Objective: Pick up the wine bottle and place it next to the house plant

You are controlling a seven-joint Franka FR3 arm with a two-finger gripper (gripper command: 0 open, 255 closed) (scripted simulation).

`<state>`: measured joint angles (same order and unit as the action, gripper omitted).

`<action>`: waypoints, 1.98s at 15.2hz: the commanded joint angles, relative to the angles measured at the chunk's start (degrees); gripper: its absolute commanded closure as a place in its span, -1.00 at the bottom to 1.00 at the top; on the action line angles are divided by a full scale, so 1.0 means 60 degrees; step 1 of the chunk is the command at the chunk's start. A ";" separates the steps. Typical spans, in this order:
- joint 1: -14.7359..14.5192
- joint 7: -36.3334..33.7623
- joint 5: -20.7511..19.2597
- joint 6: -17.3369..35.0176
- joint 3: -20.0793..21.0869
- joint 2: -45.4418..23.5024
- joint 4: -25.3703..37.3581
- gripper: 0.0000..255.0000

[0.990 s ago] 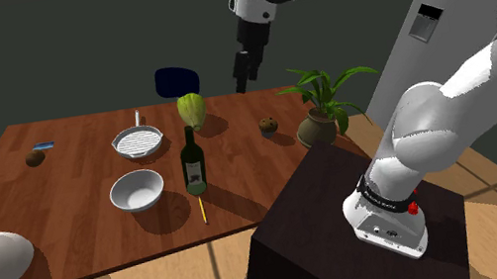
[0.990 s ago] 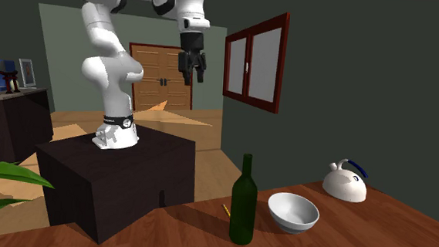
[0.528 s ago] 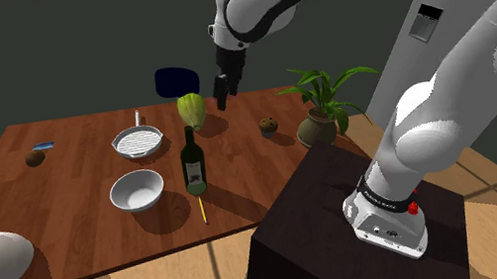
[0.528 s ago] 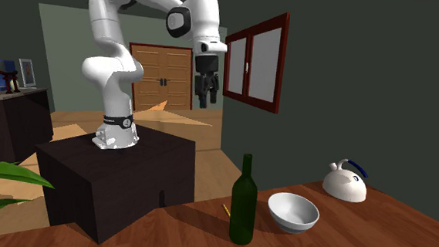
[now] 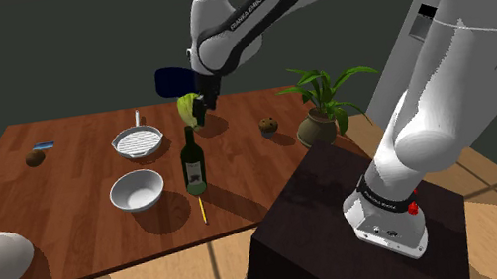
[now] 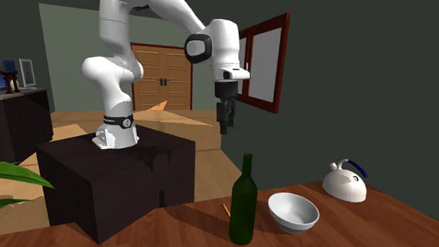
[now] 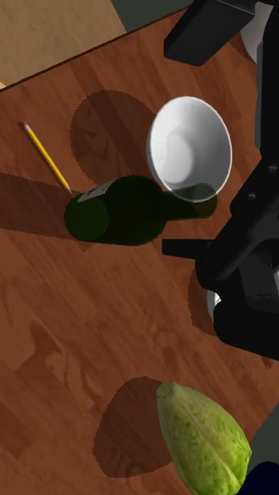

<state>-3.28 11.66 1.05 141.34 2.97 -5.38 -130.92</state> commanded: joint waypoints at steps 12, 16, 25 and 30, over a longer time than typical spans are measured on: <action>-0.0229 -0.0275 -0.0709 0.1496 -0.0158 -0.3176 0.1904 -1.00; -0.0240 -0.0292 -0.0733 0.1724 -0.0177 -0.3476 0.1976 -1.00; -0.0240 -0.0292 -0.0733 0.1723 -0.0177 -0.3475 0.1976 1.00; -0.0238 -0.0290 -0.0732 0.1721 -0.0177 -0.3476 0.1979 1.00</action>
<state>-4.71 9.92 -3.35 151.66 1.91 -26.23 -119.04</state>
